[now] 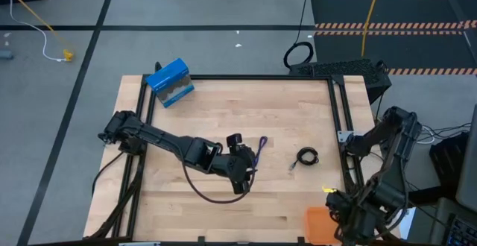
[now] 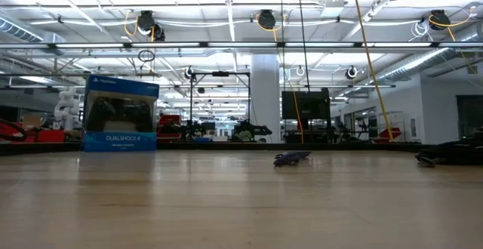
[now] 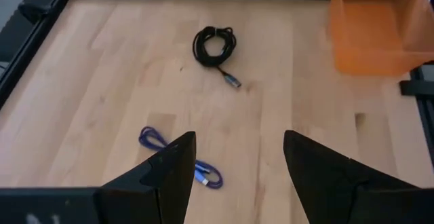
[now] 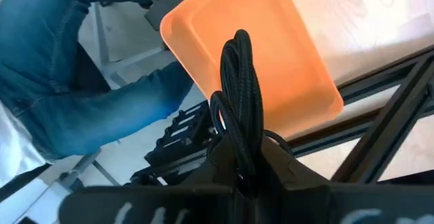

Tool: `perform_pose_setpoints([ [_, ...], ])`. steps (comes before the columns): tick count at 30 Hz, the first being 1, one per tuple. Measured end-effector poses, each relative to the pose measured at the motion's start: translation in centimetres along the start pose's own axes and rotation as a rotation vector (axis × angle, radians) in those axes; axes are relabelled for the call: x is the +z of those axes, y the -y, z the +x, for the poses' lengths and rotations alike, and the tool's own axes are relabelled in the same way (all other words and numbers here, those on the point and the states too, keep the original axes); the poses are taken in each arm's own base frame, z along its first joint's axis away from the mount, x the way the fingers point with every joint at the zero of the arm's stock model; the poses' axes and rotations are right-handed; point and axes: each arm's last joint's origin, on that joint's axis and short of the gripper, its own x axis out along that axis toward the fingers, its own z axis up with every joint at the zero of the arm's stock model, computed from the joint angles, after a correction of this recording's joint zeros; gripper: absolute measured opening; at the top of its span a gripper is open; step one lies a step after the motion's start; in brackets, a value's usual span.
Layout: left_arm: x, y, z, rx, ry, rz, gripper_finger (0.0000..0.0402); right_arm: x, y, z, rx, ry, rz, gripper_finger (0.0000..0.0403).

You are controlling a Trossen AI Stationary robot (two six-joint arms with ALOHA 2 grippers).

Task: Pick and place USB-C Cables
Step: Put the bottom black charger cable into the orange bin

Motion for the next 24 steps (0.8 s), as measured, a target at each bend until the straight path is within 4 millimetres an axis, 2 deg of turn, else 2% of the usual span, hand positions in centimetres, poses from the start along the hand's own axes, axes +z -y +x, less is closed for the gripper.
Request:
perform_pose_setpoints([
  [7, 0.1, 0.7, -0.3, -0.022, 0.030, -0.004, 0.0225, 0.6, -0.8, 2.2, -0.065, 0.069, -0.036, 0.0009],
  [12, 0.0, 1.2, -0.5, -0.032, 0.031, 0.005, 0.0225, 1.2, -0.2, 4.8, -0.133, 0.079, -0.026, 0.0010],
  [19, -0.1, 1.4, -0.6, -0.036, 0.032, 0.008, 0.0225, 1.9, 0.7, 8.5, -0.133, 0.048, 0.010, 0.0023],
  [24, -0.1, 1.4, -0.6, -0.036, 0.032, 0.014, 0.0225, 2.4, 1.3, 10.2, -0.117, 0.045, 0.012, 0.0025],
])
